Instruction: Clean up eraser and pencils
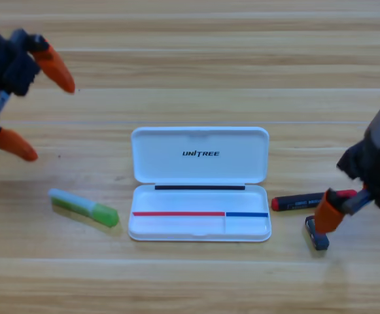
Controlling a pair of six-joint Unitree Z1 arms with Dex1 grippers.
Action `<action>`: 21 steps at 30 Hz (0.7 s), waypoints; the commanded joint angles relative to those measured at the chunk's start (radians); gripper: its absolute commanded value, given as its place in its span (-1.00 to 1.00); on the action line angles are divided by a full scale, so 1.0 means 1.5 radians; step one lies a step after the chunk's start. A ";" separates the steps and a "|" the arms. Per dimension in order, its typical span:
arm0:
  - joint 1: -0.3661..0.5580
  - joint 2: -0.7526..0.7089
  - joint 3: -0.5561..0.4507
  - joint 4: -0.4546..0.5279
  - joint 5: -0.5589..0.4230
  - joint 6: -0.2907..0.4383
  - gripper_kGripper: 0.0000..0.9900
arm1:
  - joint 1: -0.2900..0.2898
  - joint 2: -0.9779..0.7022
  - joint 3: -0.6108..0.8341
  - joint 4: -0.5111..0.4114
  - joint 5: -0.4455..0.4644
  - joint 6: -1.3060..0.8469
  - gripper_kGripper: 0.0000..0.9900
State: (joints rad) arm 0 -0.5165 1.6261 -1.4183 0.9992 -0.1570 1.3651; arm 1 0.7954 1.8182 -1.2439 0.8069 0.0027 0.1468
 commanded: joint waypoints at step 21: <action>0.034 0.237 -0.096 0.094 0.061 -0.067 0.97 | -0.018 0.182 -0.029 -0.065 0.001 0.129 0.51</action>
State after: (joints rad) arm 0 -0.4815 1.9381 -1.5835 1.1750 -0.0785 1.2877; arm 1 0.7913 2.0085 -1.2794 0.7485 0.0033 0.3323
